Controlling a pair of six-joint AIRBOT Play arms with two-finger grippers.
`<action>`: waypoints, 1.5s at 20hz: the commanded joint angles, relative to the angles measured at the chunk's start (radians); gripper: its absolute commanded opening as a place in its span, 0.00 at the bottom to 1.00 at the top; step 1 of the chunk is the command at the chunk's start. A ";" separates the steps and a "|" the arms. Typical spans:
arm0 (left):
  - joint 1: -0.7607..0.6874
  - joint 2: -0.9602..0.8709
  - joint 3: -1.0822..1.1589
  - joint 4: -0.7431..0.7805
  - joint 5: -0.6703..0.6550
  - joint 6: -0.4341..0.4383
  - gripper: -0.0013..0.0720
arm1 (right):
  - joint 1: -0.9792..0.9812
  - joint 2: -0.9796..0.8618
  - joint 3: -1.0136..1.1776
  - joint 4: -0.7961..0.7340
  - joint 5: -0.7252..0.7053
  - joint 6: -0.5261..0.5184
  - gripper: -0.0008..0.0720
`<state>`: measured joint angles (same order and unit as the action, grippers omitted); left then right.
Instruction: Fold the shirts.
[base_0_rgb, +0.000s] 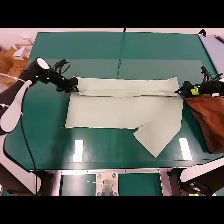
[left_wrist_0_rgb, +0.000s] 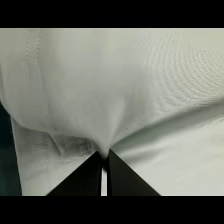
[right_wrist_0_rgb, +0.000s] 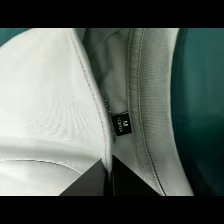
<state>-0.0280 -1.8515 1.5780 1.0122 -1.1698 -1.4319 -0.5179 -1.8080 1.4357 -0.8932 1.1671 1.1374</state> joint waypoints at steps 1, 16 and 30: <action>-0.010 -0.002 0.000 0.002 -0.006 -0.004 0.06 | 0.004 0.000 0.000 -0.055 0.002 0.008 0.03; 0.068 0.127 0.028 0.028 -0.614 -0.093 0.06 | 0.026 0.260 0.110 -0.064 0.326 0.147 0.20; 0.060 1.056 -1.127 -0.110 0.129 -0.087 0.96 | -0.117 1.037 -1.038 -0.247 0.025 0.379 0.28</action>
<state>0.0319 -0.8768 0.6369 1.0351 -1.2484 -1.5009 -0.6018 -0.8448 0.5583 -1.1202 1.2625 1.4734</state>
